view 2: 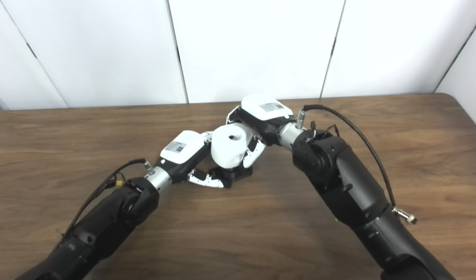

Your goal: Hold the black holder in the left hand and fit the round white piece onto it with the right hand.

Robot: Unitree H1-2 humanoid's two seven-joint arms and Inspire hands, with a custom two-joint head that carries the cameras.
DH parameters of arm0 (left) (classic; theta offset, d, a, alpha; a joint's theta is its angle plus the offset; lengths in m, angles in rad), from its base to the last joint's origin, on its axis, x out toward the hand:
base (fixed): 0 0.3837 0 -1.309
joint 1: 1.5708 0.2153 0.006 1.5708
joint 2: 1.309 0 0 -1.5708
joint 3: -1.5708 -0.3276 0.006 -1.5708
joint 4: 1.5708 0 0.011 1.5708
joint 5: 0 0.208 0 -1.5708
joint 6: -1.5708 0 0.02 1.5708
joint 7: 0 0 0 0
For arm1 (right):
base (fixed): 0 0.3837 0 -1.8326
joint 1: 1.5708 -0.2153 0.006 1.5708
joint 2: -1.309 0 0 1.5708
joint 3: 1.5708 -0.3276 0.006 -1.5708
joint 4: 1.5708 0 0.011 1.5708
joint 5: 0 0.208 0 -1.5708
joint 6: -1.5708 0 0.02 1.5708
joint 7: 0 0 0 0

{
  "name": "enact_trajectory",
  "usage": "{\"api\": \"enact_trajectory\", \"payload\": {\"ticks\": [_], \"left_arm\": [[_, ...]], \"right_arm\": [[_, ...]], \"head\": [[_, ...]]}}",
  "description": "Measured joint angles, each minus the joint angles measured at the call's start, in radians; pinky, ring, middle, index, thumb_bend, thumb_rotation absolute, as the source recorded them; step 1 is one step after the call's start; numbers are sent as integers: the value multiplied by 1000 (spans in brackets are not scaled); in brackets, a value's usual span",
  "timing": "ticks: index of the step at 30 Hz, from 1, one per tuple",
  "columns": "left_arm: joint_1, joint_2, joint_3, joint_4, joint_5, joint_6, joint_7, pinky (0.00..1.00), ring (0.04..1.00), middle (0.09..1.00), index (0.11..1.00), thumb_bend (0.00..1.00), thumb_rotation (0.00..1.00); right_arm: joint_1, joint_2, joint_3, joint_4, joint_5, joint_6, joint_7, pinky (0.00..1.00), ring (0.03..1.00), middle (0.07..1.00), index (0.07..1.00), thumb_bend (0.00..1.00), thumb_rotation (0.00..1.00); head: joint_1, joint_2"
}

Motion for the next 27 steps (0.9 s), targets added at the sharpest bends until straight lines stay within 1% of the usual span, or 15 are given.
{"api": "enact_trajectory", "payload": {"ticks": [3, 10, 16, 20, 27], "left_arm": [[0, 0, 0, 0, 0, 0, 0, 702, 884, 844, 479, 524, 76], [5, 1, 5, -4, 0, 1, 0, 698, 883, 843, 479, 524, 75], [6, 1, 7, -4, -1, 1, 0, 709, 880, 843, 479, 524, 75], [8, 1, 10, -4, -2, 1, 0, 697, 876, 839, 479, 524, 75], [10, 4, 12, -5, -1, 1, 0, 692, 876, 843, 479, 524, 74]], "right_arm": [[0, 0, 3, 0, -2, 0, 0, 717, 745, 726, 483, 518, 143], [-3, 1, 15, -7, -14, 0, 1, 761, 762, 732, 483, 517, 144], [-7, 1, 25, -8, -26, 0, 1, 770, 764, 729, 483, 518, 143], [-9, 1, 31, -8, -30, 0, 1, 782, 768, 732, 484, 517, 143], [-15, 0, 49, -8, -34, -1, 2, 760, 763, 728, 485, 516, 144]], "head": [[0, 2], [0, 3], [0, 5], [-2, 6], [2, 8]]}}
